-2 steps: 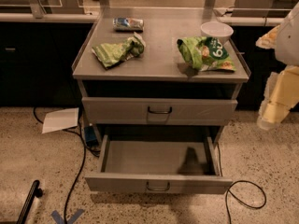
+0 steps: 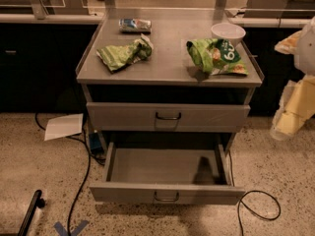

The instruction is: Close middle drawer

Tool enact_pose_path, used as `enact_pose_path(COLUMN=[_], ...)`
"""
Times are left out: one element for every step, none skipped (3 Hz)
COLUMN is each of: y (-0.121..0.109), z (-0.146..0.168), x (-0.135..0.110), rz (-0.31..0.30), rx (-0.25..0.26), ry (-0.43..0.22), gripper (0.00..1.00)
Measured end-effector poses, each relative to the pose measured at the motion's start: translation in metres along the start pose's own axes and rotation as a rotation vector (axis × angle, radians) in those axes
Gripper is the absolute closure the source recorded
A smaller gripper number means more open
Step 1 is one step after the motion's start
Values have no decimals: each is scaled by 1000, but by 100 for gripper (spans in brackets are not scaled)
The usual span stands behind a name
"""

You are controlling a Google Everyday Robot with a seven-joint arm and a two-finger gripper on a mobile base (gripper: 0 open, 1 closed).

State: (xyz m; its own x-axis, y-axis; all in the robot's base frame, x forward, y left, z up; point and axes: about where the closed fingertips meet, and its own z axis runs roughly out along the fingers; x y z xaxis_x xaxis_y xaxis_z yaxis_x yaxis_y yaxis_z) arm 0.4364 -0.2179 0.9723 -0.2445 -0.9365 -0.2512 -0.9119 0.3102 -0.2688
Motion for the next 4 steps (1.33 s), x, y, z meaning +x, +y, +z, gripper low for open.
enact_pose_path(y=[19,39,35,21], z=[18,66,128,180], x=[13,34,38,36], rz=[112,258,354,427], rx=[33,38,43,43], ry=[-75,-118,-164,-220], gripper=[0,0,0,0])
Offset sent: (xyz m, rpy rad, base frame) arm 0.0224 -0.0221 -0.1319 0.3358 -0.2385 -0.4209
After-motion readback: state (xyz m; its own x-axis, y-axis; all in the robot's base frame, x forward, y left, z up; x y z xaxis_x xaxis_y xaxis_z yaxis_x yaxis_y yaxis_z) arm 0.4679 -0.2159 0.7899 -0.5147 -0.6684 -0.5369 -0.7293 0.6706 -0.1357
